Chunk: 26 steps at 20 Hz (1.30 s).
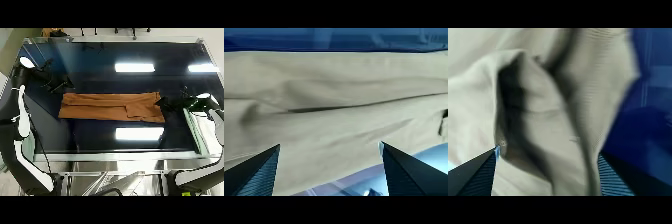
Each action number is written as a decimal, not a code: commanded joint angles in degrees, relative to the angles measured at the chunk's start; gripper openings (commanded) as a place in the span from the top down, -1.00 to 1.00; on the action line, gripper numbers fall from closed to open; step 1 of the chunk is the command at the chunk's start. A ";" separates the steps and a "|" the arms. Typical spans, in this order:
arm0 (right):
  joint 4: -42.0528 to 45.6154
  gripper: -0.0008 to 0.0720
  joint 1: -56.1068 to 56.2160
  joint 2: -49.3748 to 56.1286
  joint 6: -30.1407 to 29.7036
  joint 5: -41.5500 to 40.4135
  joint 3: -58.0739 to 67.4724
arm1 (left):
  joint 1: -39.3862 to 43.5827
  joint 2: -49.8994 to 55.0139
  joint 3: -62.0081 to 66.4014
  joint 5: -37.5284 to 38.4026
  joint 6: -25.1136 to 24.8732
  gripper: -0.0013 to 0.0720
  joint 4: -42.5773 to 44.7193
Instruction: Fold the shirts.
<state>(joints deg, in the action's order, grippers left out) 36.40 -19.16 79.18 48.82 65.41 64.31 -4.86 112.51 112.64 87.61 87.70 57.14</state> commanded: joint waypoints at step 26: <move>-6.45 0.92 -0.35 -10.64 10.51 19.12 24.98 | 39.65 12.85 0.55 -29.07 -3.61 0.91 -24.63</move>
<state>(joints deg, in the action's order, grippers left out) 28.53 -19.53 68.95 55.37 81.32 84.38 33.21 126.69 113.14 62.19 87.31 40.77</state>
